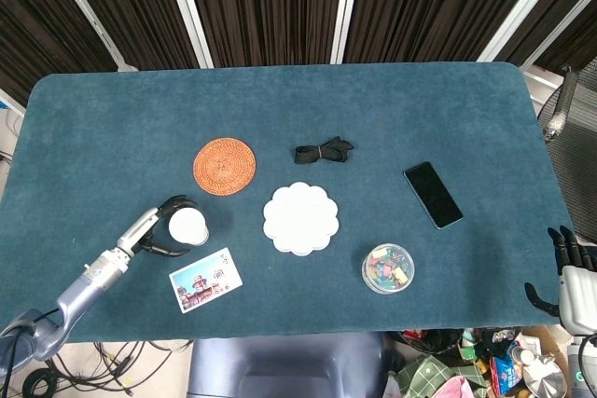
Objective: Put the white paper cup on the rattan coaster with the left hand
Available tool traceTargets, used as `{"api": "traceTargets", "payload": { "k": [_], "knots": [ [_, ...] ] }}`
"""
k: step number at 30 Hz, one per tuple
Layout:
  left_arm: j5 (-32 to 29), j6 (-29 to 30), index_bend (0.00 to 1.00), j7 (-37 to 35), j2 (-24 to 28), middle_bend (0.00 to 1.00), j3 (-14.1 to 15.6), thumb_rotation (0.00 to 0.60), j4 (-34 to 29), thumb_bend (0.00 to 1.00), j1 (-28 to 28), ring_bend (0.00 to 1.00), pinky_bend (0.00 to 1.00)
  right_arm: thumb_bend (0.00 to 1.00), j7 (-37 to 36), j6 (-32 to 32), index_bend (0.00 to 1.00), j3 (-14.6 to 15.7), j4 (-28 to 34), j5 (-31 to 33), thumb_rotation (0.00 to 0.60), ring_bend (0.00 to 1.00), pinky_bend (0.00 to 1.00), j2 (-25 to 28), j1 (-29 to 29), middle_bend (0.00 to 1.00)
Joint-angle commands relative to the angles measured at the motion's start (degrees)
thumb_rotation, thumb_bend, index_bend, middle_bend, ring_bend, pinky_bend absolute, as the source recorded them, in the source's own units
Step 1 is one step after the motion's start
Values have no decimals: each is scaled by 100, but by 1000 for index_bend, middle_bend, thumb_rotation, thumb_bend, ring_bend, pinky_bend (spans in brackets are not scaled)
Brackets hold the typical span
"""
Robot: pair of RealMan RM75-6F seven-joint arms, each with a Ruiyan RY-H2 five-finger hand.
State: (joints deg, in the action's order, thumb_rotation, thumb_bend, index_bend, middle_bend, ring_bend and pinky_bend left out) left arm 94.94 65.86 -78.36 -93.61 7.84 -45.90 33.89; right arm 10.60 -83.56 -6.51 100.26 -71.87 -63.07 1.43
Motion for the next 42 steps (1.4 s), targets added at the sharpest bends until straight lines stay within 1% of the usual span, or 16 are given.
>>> {"api": "traceTargets", "payload": {
  "k": [1, 6, 13, 17, 24, 29, 32, 35, 39, 42],
  "knots": [
    [-9, -19, 258, 64, 8, 288, -33, 600, -43, 223, 37, 0, 2, 215, -6, 5, 18, 0, 4, 2, 600, 128, 166, 6, 0, 17],
    [-24, -19, 272, 158, 65, 297, -55, 600, -140, 246, 48, 0, 5, 216, -6, 10, 18, 1, 7, 2, 600, 128, 167, 11, 3, 17],
    [-55, 51, 272, 161, 191, 298, -119, 600, -292, 245, 59, 0, 16, 216, 1, 12, 18, 4, 9, 3, 600, 128, 166, 8, 4, 17],
    [-73, 130, 282, 160, 309, 308, -171, 600, -405, 246, 65, 0, 19, 216, 23, 30, 17, 16, 10, -2, 600, 128, 166, 1, 12, 17],
    [-152, 145, 290, 190, 496, 313, -266, 600, -611, 282, 87, 0, 21, 216, 30, 35, 18, 10, 17, 20, 600, 128, 166, 6, 13, 17],
    [-84, 134, 290, 294, 660, 313, -312, 600, -868, 292, 214, 0, 22, 216, 41, 46, 18, 12, 23, 34, 600, 128, 166, 12, 16, 17],
    [-74, 186, 289, 568, 812, 312, -457, 600, -1015, 291, 348, 0, 22, 216, 36, 49, 17, 9, 26, 49, 600, 128, 167, 15, 14, 17],
    [-193, 72, 289, 919, 974, 311, -683, 600, -1174, 292, 530, 0, 22, 216, 39, 61, 18, 8, 36, 54, 600, 128, 167, 18, 21, 17],
    [-466, -323, 288, 1044, 1188, 311, -980, 600, -1449, 291, 810, 0, 24, 215, 47, 58, 18, 4, 37, 69, 600, 128, 166, 17, 20, 17],
    [-669, -701, 284, 1183, 1237, 310, -1162, 600, -1465, 292, 1033, 0, 24, 216, 64, 68, 18, 1, 43, 85, 600, 128, 167, 12, 27, 17]
  ]
}}
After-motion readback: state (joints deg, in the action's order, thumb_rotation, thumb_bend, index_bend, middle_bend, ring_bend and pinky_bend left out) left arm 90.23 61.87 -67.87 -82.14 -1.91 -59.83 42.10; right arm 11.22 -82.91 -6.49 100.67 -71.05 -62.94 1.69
